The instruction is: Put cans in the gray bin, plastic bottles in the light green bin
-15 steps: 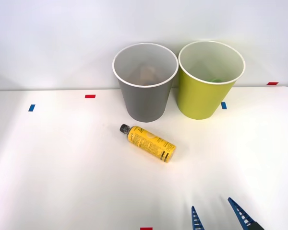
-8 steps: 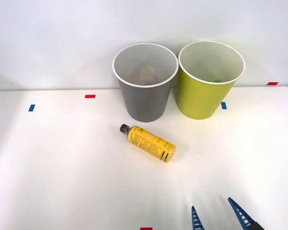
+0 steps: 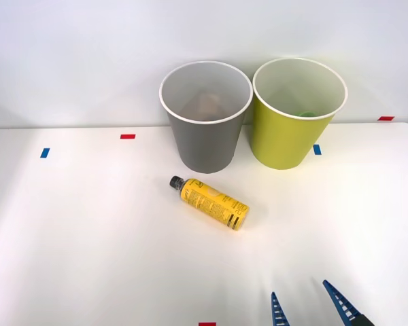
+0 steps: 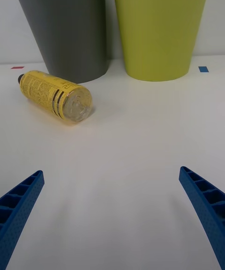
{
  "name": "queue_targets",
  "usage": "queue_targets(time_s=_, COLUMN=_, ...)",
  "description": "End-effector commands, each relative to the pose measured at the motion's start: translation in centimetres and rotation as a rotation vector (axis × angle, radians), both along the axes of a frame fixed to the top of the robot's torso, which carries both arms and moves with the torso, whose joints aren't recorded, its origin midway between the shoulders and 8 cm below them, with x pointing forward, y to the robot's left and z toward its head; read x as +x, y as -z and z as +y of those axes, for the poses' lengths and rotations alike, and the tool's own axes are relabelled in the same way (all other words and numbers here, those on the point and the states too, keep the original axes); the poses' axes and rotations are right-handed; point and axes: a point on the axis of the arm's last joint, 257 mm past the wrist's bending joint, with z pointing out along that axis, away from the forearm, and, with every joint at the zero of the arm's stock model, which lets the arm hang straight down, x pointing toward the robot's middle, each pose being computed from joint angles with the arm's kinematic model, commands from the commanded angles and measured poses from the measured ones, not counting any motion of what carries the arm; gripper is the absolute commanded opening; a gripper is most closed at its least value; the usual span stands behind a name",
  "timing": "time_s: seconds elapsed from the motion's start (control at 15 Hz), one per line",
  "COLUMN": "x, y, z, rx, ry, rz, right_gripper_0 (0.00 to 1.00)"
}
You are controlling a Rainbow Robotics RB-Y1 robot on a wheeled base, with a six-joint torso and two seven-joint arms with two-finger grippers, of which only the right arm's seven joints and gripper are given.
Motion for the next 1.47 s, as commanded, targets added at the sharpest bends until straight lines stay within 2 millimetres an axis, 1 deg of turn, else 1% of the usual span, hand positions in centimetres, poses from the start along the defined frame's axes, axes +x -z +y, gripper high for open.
queue_targets(time_s=0.07, x=0.00, y=0.00, z=0.00, rx=0.000, ry=0.000, rz=0.000, right_gripper_0=1.00)
queue_targets(time_s=1.47, x=0.00, y=0.00, z=0.00, rx=0.000, ry=0.000, rz=0.000, right_gripper_0=1.00)
